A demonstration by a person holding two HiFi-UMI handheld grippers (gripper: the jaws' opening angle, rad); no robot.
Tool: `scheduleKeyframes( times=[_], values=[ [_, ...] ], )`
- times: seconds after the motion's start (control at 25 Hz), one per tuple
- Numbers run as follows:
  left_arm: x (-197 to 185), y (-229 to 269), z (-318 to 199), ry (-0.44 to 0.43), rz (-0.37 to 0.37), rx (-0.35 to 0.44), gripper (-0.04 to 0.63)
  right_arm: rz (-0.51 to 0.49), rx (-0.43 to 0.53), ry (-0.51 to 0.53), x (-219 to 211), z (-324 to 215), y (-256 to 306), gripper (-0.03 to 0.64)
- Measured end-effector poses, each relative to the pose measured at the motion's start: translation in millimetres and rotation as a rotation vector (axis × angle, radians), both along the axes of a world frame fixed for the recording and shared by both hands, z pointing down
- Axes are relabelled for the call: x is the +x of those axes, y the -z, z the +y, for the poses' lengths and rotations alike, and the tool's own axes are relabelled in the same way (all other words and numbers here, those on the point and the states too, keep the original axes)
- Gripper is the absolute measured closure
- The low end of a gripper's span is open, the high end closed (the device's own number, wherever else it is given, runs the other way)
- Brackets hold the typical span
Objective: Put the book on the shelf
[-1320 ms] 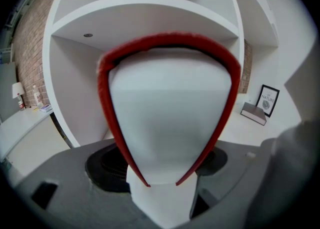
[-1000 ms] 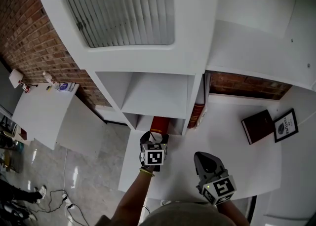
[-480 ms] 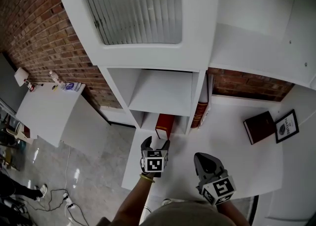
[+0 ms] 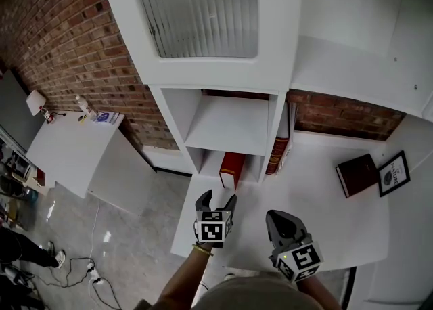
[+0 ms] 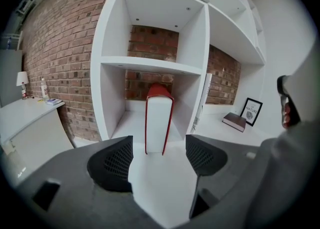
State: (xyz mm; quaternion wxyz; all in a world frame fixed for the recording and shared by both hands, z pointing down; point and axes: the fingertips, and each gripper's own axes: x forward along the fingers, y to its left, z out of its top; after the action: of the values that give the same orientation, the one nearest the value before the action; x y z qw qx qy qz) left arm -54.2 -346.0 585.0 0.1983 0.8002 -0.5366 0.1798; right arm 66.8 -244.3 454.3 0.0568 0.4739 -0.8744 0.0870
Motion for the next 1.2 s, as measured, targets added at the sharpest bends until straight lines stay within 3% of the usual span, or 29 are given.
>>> scheduleKeyframes(
  times=[1.2],
  values=[
    [-33,49,88,0.087,-0.004,0.076,0.523,0.024,-0.015,0.071,-29,54,5,0.611]
  ],
)
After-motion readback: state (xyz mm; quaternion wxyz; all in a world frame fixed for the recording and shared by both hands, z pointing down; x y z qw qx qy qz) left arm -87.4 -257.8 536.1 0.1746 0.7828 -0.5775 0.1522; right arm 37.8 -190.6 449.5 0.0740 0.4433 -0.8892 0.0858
